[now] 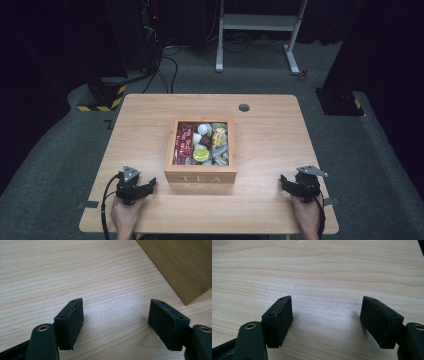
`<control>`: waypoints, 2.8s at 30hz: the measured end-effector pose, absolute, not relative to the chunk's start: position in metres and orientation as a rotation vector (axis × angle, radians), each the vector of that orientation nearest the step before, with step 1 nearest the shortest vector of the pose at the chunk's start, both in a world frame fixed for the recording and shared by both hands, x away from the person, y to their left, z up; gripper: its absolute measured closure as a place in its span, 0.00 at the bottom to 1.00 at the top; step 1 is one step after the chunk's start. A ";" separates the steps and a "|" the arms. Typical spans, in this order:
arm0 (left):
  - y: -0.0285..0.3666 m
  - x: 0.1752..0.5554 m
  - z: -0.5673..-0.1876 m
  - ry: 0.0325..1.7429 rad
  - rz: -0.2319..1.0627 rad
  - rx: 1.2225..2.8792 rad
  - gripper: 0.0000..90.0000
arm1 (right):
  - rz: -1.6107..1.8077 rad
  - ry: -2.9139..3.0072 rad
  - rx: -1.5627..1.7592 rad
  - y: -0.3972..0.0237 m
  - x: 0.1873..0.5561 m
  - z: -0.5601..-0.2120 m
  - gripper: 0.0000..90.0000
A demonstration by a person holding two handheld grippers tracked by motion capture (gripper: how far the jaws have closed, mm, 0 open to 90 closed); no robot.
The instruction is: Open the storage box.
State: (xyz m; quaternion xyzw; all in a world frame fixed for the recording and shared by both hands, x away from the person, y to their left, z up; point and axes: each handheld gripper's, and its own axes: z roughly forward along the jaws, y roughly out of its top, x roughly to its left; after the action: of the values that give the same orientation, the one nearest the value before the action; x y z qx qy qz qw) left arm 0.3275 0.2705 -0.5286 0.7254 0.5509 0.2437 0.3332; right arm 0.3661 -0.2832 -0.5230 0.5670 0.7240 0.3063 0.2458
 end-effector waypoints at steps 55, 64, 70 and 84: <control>0.263 0.322 -0.525 1.459 0.540 1.846 0.38 | 0.844 2.002 1.524 -0.283 0.365 -0.523 0.29; 0.252 0.320 -0.526 1.435 0.580 1.879 0.38 | 0.844 2.002 1.524 -0.283 0.365 -0.523 0.29; 0.242 0.316 -0.524 1.394 0.590 1.897 0.39 | 0.844 2.002 1.524 -0.283 0.365 -0.523 0.29; 0.221 0.296 -0.512 1.245 0.550 1.905 0.57 | 0.843 2.002 1.524 -0.283 0.365 -0.523 0.29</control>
State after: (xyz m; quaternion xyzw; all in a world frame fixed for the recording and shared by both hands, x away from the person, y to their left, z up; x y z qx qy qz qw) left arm 0.2957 0.2212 -0.5118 0.7495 0.4898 0.2162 0.3893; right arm 0.3652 -0.2827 -0.5229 0.5572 0.7321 0.3084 0.2417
